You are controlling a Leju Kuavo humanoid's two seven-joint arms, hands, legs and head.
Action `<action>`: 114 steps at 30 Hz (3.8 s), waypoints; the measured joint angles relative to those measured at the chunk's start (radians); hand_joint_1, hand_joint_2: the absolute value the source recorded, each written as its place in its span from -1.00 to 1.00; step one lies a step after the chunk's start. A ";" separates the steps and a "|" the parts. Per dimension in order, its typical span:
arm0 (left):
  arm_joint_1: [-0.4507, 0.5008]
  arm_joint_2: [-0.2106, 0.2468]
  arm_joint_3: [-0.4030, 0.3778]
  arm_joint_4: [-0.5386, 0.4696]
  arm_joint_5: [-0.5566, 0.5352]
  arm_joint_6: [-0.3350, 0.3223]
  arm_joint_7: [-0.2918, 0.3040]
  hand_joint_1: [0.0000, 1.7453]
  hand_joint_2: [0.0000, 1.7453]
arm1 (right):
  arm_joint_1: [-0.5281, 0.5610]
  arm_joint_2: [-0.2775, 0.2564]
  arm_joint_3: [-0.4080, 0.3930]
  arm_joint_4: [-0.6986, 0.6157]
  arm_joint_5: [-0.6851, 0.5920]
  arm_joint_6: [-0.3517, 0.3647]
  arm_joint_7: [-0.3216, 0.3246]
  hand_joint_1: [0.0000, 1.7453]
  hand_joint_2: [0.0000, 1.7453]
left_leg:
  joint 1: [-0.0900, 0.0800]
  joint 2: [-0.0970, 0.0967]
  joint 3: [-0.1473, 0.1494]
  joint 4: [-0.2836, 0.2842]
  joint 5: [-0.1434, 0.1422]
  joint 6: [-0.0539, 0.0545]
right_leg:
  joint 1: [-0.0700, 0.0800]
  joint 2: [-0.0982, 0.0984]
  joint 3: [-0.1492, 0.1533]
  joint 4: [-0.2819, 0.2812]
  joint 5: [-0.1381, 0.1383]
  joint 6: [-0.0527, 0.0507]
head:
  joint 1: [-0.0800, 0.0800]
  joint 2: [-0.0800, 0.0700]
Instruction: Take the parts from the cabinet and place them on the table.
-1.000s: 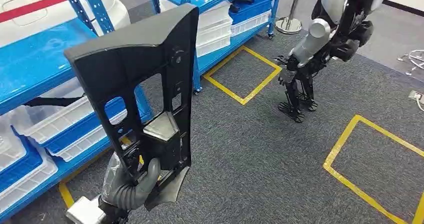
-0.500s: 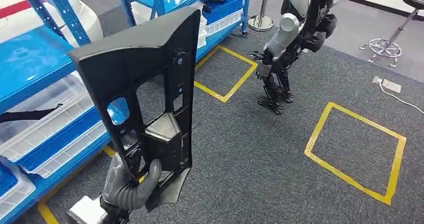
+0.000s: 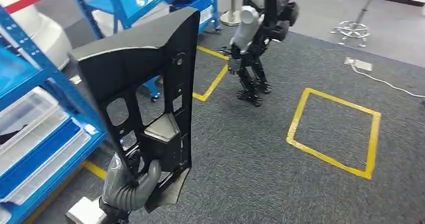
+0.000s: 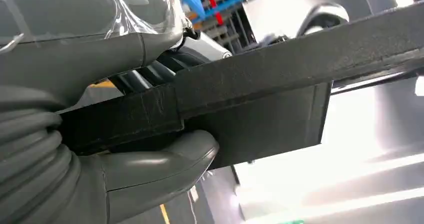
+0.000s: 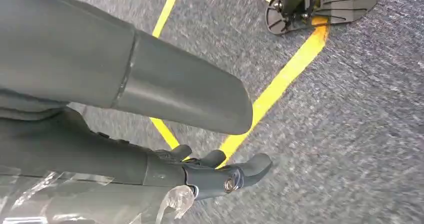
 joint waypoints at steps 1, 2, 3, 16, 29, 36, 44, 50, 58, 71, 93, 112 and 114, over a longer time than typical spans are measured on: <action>-0.001 0.000 0.000 0.000 0.000 0.000 -0.001 1.00 1.00 | 0.000 0.001 0.000 0.000 0.000 0.000 0.000 -1.00 -1.00 | -0.002 -0.030 0.044 -0.091 0.037 0.014 | 0.000 0.009 0.000 -0.001 0.002 0.003 | -0.001 0.000; -0.001 0.000 0.000 0.000 0.001 0.000 -0.002 1.00 1.00 | 0.000 0.006 0.000 0.000 -0.001 0.000 0.001 -1.00 -1.00 | -0.007 -0.059 0.061 -0.145 0.042 0.032 | 0.004 0.018 -0.003 0.002 0.004 0.010 | -0.001 0.000; -0.003 -0.001 0.000 0.000 0.003 -0.001 -0.005 1.00 1.00 | 0.001 0.005 0.000 0.000 -0.002 0.000 0.001 -1.00 -1.00 | -0.006 -0.049 0.060 -0.149 0.043 0.026 | 0.002 0.025 -0.008 0.001 0.006 0.015 | -0.002 0.000; -0.001 -0.005 -0.001 0.008 0.011 -0.006 -0.011 1.00 1.00 | 0.004 -0.005 0.000 0.001 -0.005 0.003 0.005 -1.00 -1.00 | 0.000 0.055 0.064 -0.162 0.059 0.026 | -0.011 -0.103 -0.006 0.072 -0.035 0.065 | 0.004 0.000; -0.003 -0.005 0.001 0.008 0.011 -0.006 -0.013 1.00 1.00 | 0.002 -0.002 0.000 0.001 -0.004 0.003 0.003 -1.00 -1.00 | -0.013 0.009 -0.094 0.174 -0.076 0.016 | 0.014 -0.031 0.011 0.008 -0.025 0.007 | -0.002 0.000; -0.009 -0.006 0.001 0.008 0.011 -0.007 -0.013 1.00 1.00 | 0.003 0.000 0.000 0.001 -0.004 0.003 0.000 -1.00 -1.00 | -0.027 -0.055 0.028 -0.127 0.050 0.038 | 0.009 0.036 0.000 0.005 -0.014 0.027 | -0.002 0.000; -0.008 -0.009 0.000 0.008 0.011 -0.008 -0.013 1.00 1.00 | 0.002 0.002 0.000 0.001 -0.005 0.005 0.000 -1.00 -1.00 | -0.028 0.028 0.036 -0.145 0.065 0.056 | 0.013 -0.071 -0.142 0.316 -0.148 0.044 | 0.003 0.000; -0.011 -0.010 0.000 0.008 0.011 -0.009 -0.014 1.00 1.00 | -0.001 0.002 0.000 0.001 -0.007 0.004 0.000 -1.00 -1.00 | -0.038 0.073 0.038 -0.142 0.061 0.040 | 0.025 -0.122 0.027 -0.001 -0.034 0.022 | 0.002 0.000; 0.008 -0.010 0.001 0.008 0.001 0.008 -0.016 1.00 1.00 | -0.001 0.002 0.000 0.001 0.007 0.009 0.010 -1.00 -1.00 | -0.024 0.011 -0.118 0.209 -0.105 0.006 | 0.021 -0.054 0.012 -0.007 -0.013 -0.008 | -0.003 0.000; 0.048 -0.010 0.008 0.007 -0.012 0.024 -0.032 1.00 1.00 | 0.005 0.003 0.001 0.001 0.019 0.011 0.011 -1.00 -1.00 | -0.024 -0.001 0.061 -0.169 0.067 0.054 | 0.020 -0.058 -0.077 0.163 -0.106 0.033 | 0.005 0.000; 0.162 0.003 0.053 -0.057 -0.047 0.110 -0.054 1.00 1.00 | 0.003 0.016 0.017 0.001 0.061 0.010 0.053 -1.00 -1.00 | -0.035 -0.046 0.050 -0.115 0.048 0.043 | 0.017 0.001 0.018 -0.002 -0.015 -0.004 | -0.001 0.000; 0.140 0.001 0.050 -0.041 0.034 0.098 -0.113 1.00 1.00 | 0.000 -0.018 0.032 0.001 0.044 0.025 0.058 -1.00 -1.00 | -0.014 0.087 0.061 -0.140 0.035 0.002 | -0.005 -0.109 0.011 0.030 -0.048 0.041 | -0.002 0.000; 0.127 -0.003 0.046 -0.029 0.039 0.086 -0.119 1.00 1.00 | -0.004 -0.022 0.032 0.001 0.036 0.024 0.047 -1.00 -1.00 | -0.002 0.085 0.062 -0.127 0.023 -0.005 | -0.004 -0.089 0.012 0.028 -0.044 0.023 | -0.002 0.000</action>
